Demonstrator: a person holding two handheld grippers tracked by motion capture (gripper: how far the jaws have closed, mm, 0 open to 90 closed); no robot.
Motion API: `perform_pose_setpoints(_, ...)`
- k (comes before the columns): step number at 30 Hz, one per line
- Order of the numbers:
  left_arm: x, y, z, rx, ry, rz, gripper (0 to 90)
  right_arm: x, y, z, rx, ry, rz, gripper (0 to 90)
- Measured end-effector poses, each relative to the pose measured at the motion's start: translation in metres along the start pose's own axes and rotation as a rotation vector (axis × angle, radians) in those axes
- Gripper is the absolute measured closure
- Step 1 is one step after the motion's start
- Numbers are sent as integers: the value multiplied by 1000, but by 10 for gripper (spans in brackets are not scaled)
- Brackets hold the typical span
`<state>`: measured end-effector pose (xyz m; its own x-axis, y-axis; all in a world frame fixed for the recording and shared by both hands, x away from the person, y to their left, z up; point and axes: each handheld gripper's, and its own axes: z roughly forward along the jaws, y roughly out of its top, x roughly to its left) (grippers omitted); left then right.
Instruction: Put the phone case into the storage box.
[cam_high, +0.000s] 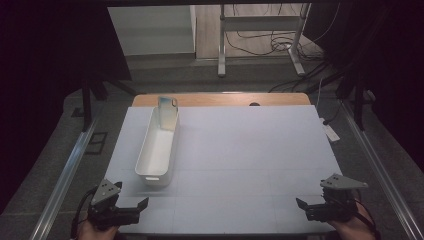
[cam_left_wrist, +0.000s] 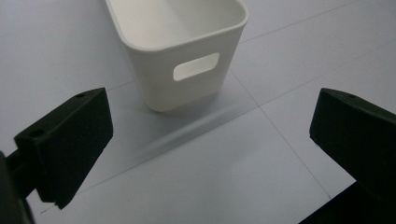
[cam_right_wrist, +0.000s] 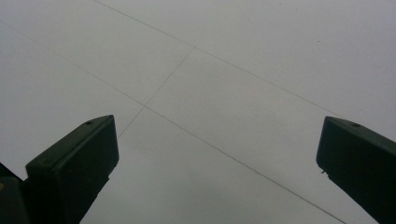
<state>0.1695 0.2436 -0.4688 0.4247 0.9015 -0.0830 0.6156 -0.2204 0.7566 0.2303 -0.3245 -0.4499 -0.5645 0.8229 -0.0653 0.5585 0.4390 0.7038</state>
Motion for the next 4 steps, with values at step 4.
perform_pose_setpoints(4, -1, 1, 2, 11, 3, 8, 7, 0, 0, 1, 0, -2, -2, 0)
